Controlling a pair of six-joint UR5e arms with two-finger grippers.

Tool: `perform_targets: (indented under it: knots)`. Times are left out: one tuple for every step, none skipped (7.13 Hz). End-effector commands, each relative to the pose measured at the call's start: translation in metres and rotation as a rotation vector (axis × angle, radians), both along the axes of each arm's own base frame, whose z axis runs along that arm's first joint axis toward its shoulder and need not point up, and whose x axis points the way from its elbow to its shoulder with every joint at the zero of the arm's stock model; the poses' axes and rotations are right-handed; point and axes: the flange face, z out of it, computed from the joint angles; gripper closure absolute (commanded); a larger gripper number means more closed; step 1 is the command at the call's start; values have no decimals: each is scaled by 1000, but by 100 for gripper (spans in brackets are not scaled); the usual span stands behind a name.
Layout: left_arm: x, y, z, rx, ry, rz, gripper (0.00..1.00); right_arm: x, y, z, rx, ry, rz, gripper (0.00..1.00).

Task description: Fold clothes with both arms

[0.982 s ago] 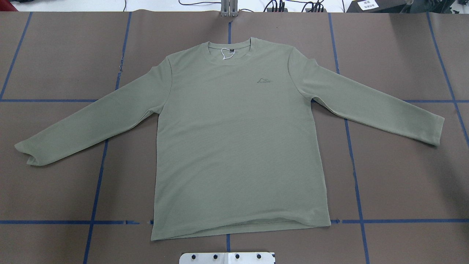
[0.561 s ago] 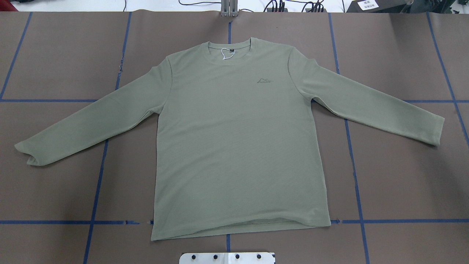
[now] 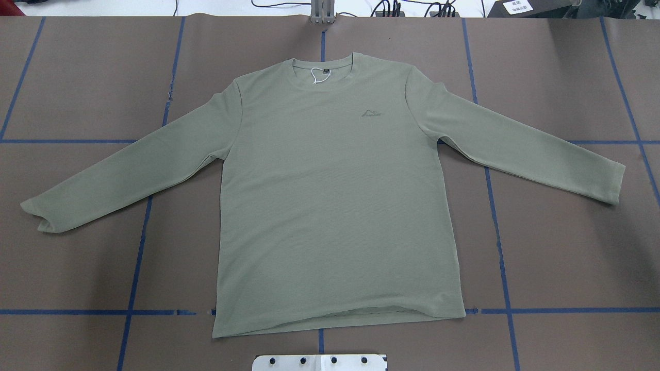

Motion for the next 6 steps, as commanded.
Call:
perform_targets:
  knots:
    - [0, 2, 0, 1, 0, 0, 0, -38, 30, 80, -9, -146, 153, 3]
    - [-1, 4, 1, 1, -1, 0, 0, -74, 37, 102, -3, -172, 214, 8]
    - [-1, 4, 2, 0, -1, 0, 0, -102, 43, 120, 2, -145, 227, 15]
    - [-1, 5, 3, -1, -1, 0, 0, -117, 45, 131, 0, -110, 226, 23]
    - [-1, 5, 4, -3, -1, 0, 0, -122, 49, 143, -13, -94, 217, 27]
    - [-1, 5, 4, -4, -1, 0, 0, -123, 50, 147, -19, -88, 213, 30]
